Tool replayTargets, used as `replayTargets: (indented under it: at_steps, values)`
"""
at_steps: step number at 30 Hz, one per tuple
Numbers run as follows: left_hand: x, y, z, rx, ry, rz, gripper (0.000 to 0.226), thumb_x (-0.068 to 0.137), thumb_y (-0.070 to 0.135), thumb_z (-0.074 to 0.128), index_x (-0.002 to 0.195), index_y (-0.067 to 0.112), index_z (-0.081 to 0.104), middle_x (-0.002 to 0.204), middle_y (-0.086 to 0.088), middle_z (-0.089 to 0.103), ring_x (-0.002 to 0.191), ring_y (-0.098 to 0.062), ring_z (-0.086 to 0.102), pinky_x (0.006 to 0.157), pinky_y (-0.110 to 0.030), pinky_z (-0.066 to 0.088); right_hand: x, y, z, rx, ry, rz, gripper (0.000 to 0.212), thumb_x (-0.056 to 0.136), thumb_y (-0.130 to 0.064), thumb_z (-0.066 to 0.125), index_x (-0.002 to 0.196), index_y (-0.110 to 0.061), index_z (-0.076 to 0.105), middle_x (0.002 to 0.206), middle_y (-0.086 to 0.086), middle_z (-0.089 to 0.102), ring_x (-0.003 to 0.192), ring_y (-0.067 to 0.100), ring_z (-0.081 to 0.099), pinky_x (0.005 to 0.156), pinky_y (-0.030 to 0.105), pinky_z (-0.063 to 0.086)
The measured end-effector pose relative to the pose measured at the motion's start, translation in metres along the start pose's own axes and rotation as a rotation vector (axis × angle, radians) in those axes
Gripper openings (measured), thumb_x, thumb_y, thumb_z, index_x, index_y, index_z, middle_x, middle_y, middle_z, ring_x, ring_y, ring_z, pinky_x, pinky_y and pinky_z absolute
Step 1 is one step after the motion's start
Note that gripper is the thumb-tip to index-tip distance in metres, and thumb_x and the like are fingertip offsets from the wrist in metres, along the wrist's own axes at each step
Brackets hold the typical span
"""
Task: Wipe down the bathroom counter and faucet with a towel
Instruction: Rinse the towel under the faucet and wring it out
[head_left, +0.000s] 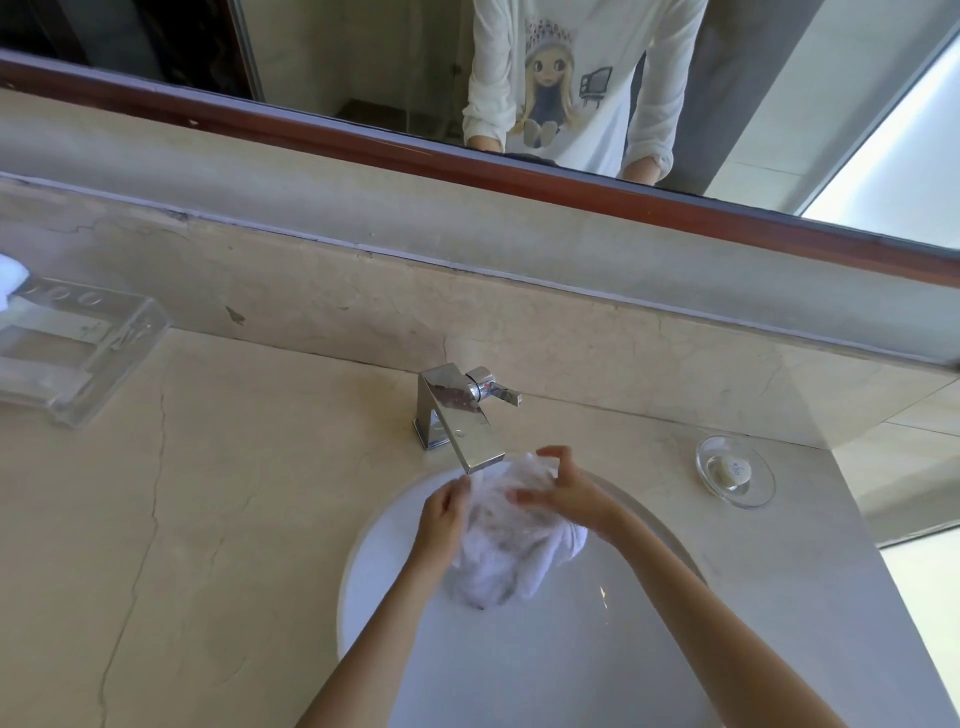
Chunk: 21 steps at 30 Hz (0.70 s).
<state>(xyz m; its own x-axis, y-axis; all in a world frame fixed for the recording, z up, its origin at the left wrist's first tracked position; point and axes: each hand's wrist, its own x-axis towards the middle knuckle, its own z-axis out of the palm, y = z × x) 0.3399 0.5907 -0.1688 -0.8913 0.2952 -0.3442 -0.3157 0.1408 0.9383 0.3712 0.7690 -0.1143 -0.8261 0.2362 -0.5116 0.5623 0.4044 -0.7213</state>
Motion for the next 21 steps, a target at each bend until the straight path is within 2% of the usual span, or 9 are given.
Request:
replayTargets:
  at_steps: [2,4,6,8,10,11,15,18,21]
  values:
    - [0.005,0.001,-0.005,0.010,0.018,0.014,0.032,0.099,0.025,0.044,0.070,0.010,0.046,0.068,-0.007,0.039,0.066,-0.013,0.036,0.055,-0.019,0.028,-0.003,0.010,-0.001,-0.346,-0.126,-0.117,0.070,0.065,-0.033,0.084,0.122,-0.026,0.044,0.100,-0.003,0.057,0.090,0.013,0.053,0.078,0.024,0.043]
    - [0.008,0.003,-0.009,0.081,-0.063,0.010,0.035,0.097,0.029,0.048,0.066,0.012,0.045,0.067,-0.005,0.041,0.066,-0.014,0.036,0.056,-0.023,0.028,-0.002,0.014,0.001,-0.638,-0.169,-0.169,0.038,0.074,-0.034,0.075,0.107,-0.024,0.060,0.100,-0.003,0.062,0.092,0.016,0.053,0.076,0.023,0.041]
    - [0.007,0.005,-0.012,0.192,-0.187,-0.027,0.035,0.092,0.042,0.054,0.068,0.017,0.047,0.071,0.000,0.047,0.067,-0.014,0.043,0.059,-0.024,0.032,0.001,0.016,0.000,-0.601,-0.114,-0.172,0.017,0.084,-0.031,0.064,0.087,-0.014,0.068,0.080,0.000,0.064,0.075,0.014,0.051,0.062,0.019,0.037]
    - [0.006,0.004,-0.020,0.267,-0.361,-0.130,0.039,0.075,0.050,0.071,0.093,0.021,0.051,0.089,0.004,0.050,0.084,-0.015,0.052,0.067,-0.024,0.038,0.004,0.015,-0.004,-0.428,-0.091,-0.125,0.018,0.087,-0.026,0.061,0.080,-0.012,0.070,0.068,-0.002,0.062,0.064,0.008,0.050,0.057,0.014,0.037]
    - [0.007,-0.002,-0.029,0.513,-0.426,-0.122,0.065,0.064,0.039,0.080,0.115,0.024,0.043,0.099,0.005,0.048,0.098,-0.019,0.053,0.073,-0.027,0.043,0.009,0.015,-0.007,-0.260,-0.117,-0.086,0.014,0.085,-0.025,0.063,0.080,-0.014,0.071,0.074,0.003,0.068,0.070,0.008,0.056,0.072,0.019,0.045]
    - [0.009,-0.005,-0.032,0.553,-0.408,-0.084,0.063,0.063,0.033,0.080,0.115,0.024,0.045,0.098,0.004,0.050,0.095,-0.019,0.054,0.072,-0.027,0.044,0.010,0.016,-0.008,-0.201,-0.129,-0.075,0.013,0.084,-0.026,0.064,0.081,-0.016,0.072,0.079,0.004,0.070,0.077,0.010,0.059,0.080,0.025,0.046]
    - [0.011,-0.004,-0.052,0.273,-0.274,-0.039,0.044,0.056,0.045,0.077,0.077,0.009,0.062,0.064,0.000,0.046,0.060,-0.010,0.042,0.056,-0.024,0.030,0.009,0.016,-0.004,0.097,-0.188,-0.044,0.024,0.084,-0.026,0.067,0.096,-0.006,0.072,0.098,0.011,0.073,0.096,0.024,0.068,0.092,0.036,0.049]
    - [0.013,-0.014,-0.057,-0.105,-0.286,-0.192,0.027,0.078,0.037,0.074,0.094,0.016,0.068,0.075,-0.004,0.050,0.077,-0.015,0.042,0.058,-0.025,0.027,0.003,0.013,0.004,0.388,-0.265,0.026,0.038,0.086,-0.028,0.066,0.107,0.003,0.065,0.106,0.019,0.069,0.100,0.031,0.067,0.091,0.040,0.052]
    - [0.012,-0.021,-0.045,-0.455,-0.320,-0.283,0.056,0.081,0.049,0.068,0.123,0.014,0.060,0.104,-0.012,0.044,0.093,-0.024,0.040,0.068,-0.028,0.030,0.001,0.009,0.027,0.504,-0.205,0.057,0.046,0.092,-0.040,0.055,0.109,0.002,0.065,0.105,0.018,0.070,0.099,0.029,0.067,0.085,0.036,0.054]
